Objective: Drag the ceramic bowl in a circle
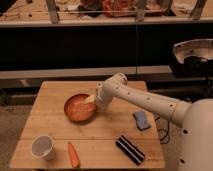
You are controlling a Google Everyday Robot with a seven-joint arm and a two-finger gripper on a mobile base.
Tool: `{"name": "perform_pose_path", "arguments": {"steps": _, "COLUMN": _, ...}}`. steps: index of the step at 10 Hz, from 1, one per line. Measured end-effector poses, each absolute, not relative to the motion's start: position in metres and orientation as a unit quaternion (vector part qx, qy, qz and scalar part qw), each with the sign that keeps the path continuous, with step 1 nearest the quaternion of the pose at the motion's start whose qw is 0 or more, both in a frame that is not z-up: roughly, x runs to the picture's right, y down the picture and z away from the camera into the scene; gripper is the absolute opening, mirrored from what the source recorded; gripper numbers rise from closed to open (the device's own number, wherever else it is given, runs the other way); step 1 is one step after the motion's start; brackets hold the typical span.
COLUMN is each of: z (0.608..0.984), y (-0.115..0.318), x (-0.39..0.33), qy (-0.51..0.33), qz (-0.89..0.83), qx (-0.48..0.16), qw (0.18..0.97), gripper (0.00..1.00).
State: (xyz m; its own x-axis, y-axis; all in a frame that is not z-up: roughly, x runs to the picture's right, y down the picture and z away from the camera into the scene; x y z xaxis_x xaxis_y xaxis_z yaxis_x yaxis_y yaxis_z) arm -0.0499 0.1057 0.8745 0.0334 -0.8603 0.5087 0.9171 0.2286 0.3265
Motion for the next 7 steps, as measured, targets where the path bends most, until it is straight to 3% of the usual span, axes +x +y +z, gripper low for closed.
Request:
{"name": "perform_pose_path", "arguments": {"steps": 5, "z": 0.877, "y": 0.12, "x": -0.048, "qy": -0.326, "qz": -0.625, "qx": -0.053, "qw": 0.707, "gripper": 0.79}}
{"name": "perform_pose_path", "arguments": {"steps": 7, "z": 0.878, "y": 0.124, "x": -0.044, "qy": -0.327, "qz": -0.625, "qx": -0.054, "qw": 0.707, "gripper": 0.71}}
